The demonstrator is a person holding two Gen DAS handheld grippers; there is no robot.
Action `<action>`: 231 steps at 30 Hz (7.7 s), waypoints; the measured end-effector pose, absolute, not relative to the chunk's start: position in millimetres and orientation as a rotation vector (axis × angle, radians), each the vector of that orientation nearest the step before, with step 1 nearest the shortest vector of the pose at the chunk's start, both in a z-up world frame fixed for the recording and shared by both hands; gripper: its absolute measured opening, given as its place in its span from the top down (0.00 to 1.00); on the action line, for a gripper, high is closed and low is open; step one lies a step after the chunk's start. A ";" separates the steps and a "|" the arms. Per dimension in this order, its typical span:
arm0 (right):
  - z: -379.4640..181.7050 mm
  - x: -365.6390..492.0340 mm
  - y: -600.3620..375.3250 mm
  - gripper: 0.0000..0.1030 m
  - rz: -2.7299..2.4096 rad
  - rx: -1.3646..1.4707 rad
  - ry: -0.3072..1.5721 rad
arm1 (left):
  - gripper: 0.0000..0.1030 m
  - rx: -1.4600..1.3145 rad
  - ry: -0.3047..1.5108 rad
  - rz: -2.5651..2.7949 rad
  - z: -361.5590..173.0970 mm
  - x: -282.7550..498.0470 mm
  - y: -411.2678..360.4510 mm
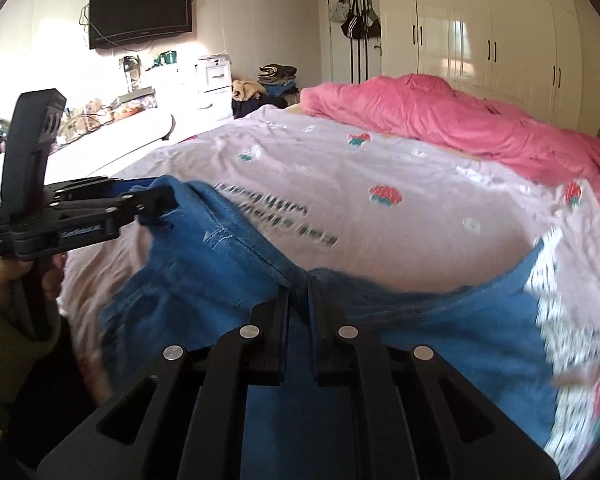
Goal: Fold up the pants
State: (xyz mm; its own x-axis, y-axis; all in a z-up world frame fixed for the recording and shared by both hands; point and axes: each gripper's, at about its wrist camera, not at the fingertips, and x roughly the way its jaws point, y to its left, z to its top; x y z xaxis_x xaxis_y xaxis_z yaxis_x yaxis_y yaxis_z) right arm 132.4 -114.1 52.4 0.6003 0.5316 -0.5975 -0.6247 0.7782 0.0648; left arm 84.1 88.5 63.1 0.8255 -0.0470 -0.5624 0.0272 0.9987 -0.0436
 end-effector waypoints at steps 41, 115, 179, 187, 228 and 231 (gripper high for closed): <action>-22.7 37.5 -107.4 0.88 0.901 -0.142 0.960 | 0.53 -0.101 0.894 0.044 7.8 -12.6 96.4; 40.9 156.2 -260.0 0.47 0.322 0.036 0.796 | 0.97 -0.225 0.944 -0.538 -14.4 109.7 -84.4; 0.2 33.8 -421.6 0.92 0.171 0.620 0.940 | 1.00 0.120 0.768 -0.671 -0.9 40.3 -118.1; -7.0 25.8 -436.2 0.77 0.160 0.670 0.943 | 1.00 0.162 0.807 -0.658 -15.7 40.7 -121.4; -23.1 16.6 -240.6 0.95 0.542 -0.558 0.941 | 0.87 0.224 0.860 -0.563 -29.9 11.1 -95.6; -23.0 12.2 -246.2 0.96 0.567 -0.548 0.964 | 0.87 0.223 0.868 -0.564 -28.5 10.1 -91.4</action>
State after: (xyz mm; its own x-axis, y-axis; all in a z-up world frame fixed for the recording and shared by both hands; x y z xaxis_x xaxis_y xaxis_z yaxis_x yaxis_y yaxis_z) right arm 12.2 -246.2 -23.0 0.4515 0.1993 -0.8697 -0.6630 0.7273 -0.1775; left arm 10.1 -91.4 -28.5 0.5123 -0.3764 -0.7719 0.5529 0.8323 -0.0389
